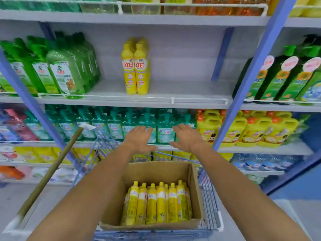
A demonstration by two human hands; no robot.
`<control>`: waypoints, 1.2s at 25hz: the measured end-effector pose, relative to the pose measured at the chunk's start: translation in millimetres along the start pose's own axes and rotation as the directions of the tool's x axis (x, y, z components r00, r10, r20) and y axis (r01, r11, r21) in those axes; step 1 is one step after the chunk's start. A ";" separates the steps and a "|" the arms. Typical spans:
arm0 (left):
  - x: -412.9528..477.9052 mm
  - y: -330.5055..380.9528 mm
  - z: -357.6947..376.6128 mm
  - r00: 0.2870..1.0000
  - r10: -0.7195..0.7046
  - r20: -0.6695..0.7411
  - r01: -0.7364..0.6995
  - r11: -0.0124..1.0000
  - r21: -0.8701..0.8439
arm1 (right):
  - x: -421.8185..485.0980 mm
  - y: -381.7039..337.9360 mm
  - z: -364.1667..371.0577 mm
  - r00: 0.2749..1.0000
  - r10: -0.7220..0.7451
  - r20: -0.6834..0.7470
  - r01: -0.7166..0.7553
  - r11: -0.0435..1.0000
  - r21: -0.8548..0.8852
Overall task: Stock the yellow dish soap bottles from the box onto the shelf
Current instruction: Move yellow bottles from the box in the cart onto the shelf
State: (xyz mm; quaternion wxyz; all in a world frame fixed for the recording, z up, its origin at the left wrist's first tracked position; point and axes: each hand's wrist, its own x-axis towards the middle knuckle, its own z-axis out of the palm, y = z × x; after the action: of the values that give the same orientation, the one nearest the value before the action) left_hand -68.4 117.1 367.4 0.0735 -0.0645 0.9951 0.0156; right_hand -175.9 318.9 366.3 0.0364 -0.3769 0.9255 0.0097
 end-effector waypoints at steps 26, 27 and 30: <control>24.8 -102.6 351.7 0.828 -0.073 0.557 0.255 0.933 -0.256 | 30.8 -55.9 334.3 0.803 0.063 0.593 -0.170 0.977 0.127; 28.7 -104.7 368.4 0.817 -0.084 0.571 0.286 0.919 -0.273 | 34.6 -52.9 352.2 0.797 0.067 0.601 -0.183 0.974 0.134; 36.5 -109.4 411.5 0.797 -0.119 0.592 0.364 0.877 -0.314 | 44.1 -45.9 394.9 0.794 0.081 0.603 -0.236 0.955 0.182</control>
State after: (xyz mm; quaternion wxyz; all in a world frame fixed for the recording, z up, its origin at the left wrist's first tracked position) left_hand -30.6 20.7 -47.3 0.3451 -0.2008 0.8866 0.2335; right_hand -151.7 273.2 -30.3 0.3669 -0.2682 0.8907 0.0136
